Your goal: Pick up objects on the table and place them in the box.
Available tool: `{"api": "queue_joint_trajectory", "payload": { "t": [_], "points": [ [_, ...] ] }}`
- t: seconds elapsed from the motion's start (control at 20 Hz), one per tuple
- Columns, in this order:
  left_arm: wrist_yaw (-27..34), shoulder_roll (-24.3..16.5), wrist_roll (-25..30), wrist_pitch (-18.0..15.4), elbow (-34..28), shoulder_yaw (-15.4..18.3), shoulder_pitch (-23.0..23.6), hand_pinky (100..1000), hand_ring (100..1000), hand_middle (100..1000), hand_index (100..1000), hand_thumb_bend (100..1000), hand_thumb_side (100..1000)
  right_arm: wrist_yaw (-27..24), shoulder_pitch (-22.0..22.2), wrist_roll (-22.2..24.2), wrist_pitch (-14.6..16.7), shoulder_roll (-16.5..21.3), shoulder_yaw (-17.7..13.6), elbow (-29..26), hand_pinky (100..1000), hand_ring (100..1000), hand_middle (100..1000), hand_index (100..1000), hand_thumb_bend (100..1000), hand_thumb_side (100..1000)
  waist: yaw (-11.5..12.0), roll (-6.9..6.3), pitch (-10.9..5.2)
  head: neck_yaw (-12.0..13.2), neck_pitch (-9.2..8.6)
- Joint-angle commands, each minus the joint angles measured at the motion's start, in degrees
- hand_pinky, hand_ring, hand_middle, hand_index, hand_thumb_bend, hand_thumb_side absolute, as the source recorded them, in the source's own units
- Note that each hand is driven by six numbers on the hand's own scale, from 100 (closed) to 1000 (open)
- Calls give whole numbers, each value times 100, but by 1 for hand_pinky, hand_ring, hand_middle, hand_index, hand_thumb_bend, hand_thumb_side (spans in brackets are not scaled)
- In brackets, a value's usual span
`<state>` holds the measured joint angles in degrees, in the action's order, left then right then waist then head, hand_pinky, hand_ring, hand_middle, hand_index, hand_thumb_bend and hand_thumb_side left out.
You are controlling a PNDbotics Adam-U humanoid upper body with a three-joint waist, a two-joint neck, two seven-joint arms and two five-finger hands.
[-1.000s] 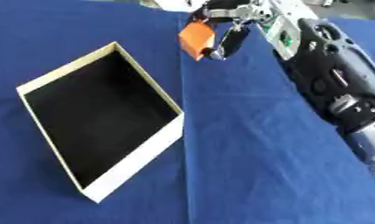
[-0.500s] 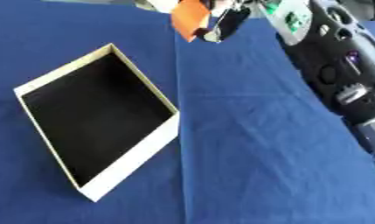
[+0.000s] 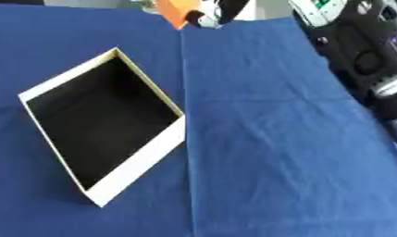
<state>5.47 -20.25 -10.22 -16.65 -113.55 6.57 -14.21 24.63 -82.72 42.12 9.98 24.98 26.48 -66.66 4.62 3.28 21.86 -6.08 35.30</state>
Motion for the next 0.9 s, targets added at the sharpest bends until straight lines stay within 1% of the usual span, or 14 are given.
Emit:
{"api": "queue_joint_trajectory", "payload": {
  "t": [0.05,0.15,0.3,0.4,0.7,0.8,0.9],
  "points": [
    [62,-80,19,-7,-104,16,-61,452,442,483,657,100,699,-303,-164,104,-275,-28,192,-389,603,581,355,450,100,100,16,-42,-181,-4,96],
    [86,-71,29,-13,-104,9,-75,452,442,483,658,100,698,-400,-161,204,-405,-143,357,-503,602,581,357,451,100,100,47,-42,-218,-40,125],
    [117,-56,41,-20,-104,3,-100,453,443,484,660,100,697,-493,-138,368,-513,-305,551,-583,600,583,363,454,100,100,116,-28,-249,-111,147],
    [131,-49,49,-19,-104,2,-108,453,443,484,660,100,697,-520,-125,426,-554,-357,607,-602,600,583,363,454,100,100,142,-20,-255,-132,149],
    [141,-46,57,-18,-104,5,-111,453,444,484,661,100,698,-540,-120,456,-595,-370,629,-630,595,585,367,455,100,109,152,-16,-256,-141,148],
    [151,2,50,-8,-104,14,-135,453,444,484,661,100,698,-547,7,527,-585,-511,752,-546,595,585,366,455,100,111,280,47,-236,-234,135],
    [161,36,57,4,-104,9,-144,453,444,484,661,100,700,-483,81,559,-566,-675,829,-453,594,585,367,455,100,115,355,68,-226,-292,144]
  ]
}}
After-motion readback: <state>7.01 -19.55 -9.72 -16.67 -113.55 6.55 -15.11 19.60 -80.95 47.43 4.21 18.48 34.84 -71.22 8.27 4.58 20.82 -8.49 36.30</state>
